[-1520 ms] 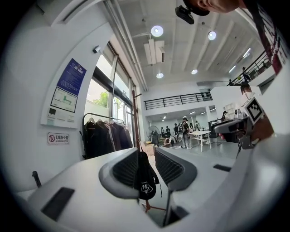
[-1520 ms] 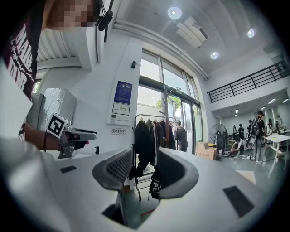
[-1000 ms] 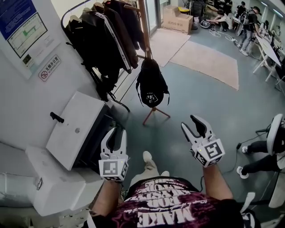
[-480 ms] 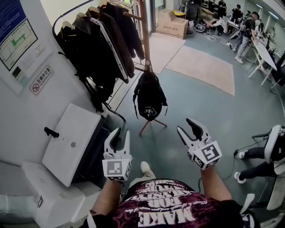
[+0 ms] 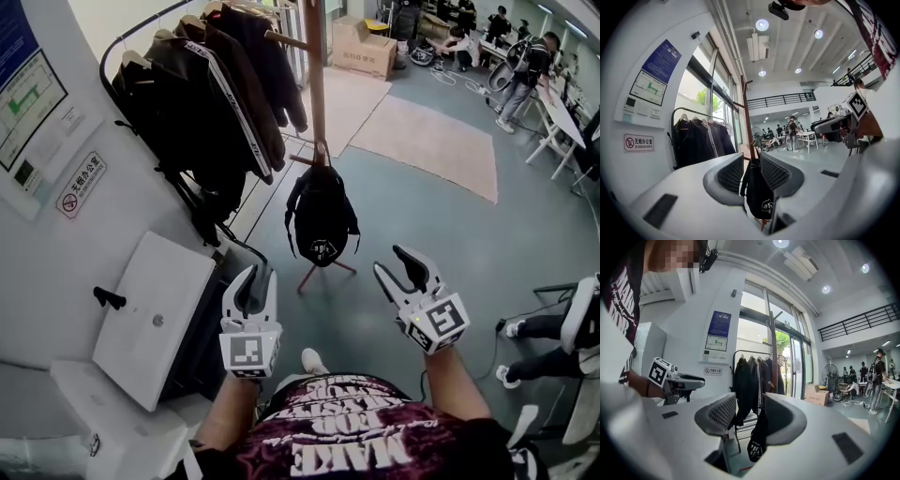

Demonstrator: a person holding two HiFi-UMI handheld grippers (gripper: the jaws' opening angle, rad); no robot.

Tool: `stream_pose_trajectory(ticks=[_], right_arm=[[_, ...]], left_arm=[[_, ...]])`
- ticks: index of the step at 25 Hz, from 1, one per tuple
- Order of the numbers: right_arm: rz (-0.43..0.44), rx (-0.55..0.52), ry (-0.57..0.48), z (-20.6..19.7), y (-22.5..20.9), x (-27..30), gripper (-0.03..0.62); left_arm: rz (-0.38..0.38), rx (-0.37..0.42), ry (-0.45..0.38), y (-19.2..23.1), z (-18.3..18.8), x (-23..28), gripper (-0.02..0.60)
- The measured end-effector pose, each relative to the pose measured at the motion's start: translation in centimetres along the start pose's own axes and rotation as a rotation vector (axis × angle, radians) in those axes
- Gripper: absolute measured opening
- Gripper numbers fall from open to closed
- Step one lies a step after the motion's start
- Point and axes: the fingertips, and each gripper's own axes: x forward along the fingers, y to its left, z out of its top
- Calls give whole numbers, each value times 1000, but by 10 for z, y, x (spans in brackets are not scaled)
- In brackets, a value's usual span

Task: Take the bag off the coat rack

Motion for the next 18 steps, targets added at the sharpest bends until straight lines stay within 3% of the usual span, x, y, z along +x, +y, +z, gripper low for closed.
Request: stream_pose_trajectory(ticks=[9, 18], right_arm=[[-7, -27, -6, 12, 0, 46, 192], [-39, -32, 16, 11, 0, 57, 192]], left_arm=[[9, 1, -10, 46, -2, 24, 112], [-17, -25, -26, 61, -6, 37, 112]])
